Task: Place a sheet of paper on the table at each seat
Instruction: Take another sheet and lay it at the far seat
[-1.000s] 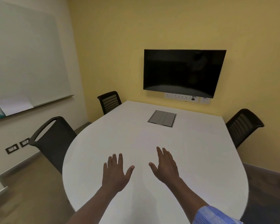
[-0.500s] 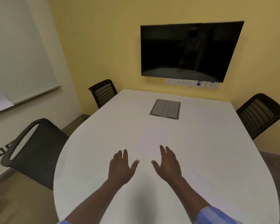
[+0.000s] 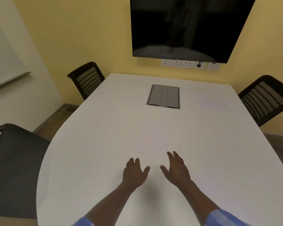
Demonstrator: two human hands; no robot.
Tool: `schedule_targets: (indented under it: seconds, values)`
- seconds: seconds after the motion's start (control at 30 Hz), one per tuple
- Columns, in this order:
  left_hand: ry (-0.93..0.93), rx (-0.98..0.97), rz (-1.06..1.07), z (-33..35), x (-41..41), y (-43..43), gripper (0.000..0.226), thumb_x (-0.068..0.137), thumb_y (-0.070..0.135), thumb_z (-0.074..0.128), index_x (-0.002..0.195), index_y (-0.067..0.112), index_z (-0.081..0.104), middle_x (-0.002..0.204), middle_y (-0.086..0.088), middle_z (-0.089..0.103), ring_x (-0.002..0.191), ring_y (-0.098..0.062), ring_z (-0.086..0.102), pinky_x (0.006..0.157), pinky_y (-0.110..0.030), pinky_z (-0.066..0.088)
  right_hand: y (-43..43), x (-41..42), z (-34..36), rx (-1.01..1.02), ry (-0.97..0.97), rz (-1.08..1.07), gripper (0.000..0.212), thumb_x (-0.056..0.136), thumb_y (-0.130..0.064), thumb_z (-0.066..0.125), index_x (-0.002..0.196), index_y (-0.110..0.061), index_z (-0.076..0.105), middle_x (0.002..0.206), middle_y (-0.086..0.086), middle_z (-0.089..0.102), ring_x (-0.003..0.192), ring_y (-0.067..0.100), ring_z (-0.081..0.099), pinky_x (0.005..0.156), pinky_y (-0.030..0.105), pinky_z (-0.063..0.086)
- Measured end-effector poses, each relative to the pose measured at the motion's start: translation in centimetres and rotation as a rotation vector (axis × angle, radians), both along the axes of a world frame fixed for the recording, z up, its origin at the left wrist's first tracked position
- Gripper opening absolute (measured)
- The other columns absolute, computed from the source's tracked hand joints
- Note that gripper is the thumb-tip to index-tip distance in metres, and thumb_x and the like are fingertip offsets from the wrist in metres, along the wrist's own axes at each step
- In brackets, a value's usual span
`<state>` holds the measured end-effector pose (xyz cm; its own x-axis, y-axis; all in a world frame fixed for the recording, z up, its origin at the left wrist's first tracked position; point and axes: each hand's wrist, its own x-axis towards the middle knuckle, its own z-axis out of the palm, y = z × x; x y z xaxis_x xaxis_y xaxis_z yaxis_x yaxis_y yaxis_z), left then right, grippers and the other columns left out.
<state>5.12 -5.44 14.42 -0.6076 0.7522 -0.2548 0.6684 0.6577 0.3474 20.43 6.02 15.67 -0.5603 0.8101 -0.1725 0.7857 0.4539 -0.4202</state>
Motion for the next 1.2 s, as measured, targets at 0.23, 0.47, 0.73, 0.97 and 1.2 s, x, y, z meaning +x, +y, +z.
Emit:
schedule_targets:
  seconds: [0.23,0.47,0.73,0.97,1.2]
  values:
    - [-0.046,-0.087,-0.107,-5.6,-2.3,4.3,0.086,0.099,0.065,0.035,0.161,0.009,0.016,0.169,-0.020,0.010,0.157,-0.032,0.011,0.125,-0.040,0.015,3.1,-4.0,-5.1,-0.029,-0.104,0.035,0.078,0.096,-0.056,0.049,0.158,-0.020,0.019,0.168,0.008,0.012,0.154,0.025,0.013,0.116,0.039,0.033]
    - [-0.017,-0.105,-0.107,-10.0,-3.3,8.2,0.086,0.099,0.063,0.033,0.162,0.010,0.009,0.168,-0.025,-0.002,0.157,-0.041,0.001,0.127,-0.047,0.007,6.1,-6.9,-10.1,-0.040,-0.183,0.077,0.074,0.098,-0.051,0.045,0.159,-0.021,0.014,0.169,0.008,0.003,0.156,0.025,0.007,0.119,0.037,0.028]
    - [0.029,-0.106,-0.043,-13.4,-5.2,11.4,0.088,0.098,0.057,0.038,0.161,0.006,0.005,0.165,-0.033,0.000,0.155,-0.047,0.001,0.126,-0.052,0.005,8.9,-8.6,-13.6,-0.078,-0.207,0.099,0.075,0.098,-0.048,0.046,0.159,-0.019,0.015,0.169,0.011,0.003,0.155,0.029,0.008,0.120,0.039,0.026]
    - [0.042,-0.040,-0.004,-14.6,-4.9,12.4,0.090,0.096,0.054,0.040,0.160,0.001,0.004,0.163,-0.037,0.010,0.154,-0.048,0.009,0.125,-0.054,0.009,9.4,-8.5,-15.7,-0.091,-0.210,0.100,0.080,0.096,-0.049,0.047,0.160,-0.020,0.009,0.169,0.010,0.005,0.155,0.026,0.009,0.121,0.038,0.025]
    - [-0.084,-0.025,0.052,-13.9,-5.3,13.7,0.095,0.097,0.056,0.041,0.160,0.005,-0.010,0.166,-0.029,0.005,0.156,-0.039,0.005,0.127,-0.047,0.006,9.5,-8.3,-15.9,-0.067,-0.202,0.093,0.082,0.094,-0.048,0.050,0.160,-0.021,0.010,0.169,0.009,0.010,0.155,0.026,0.012,0.121,0.037,0.023]
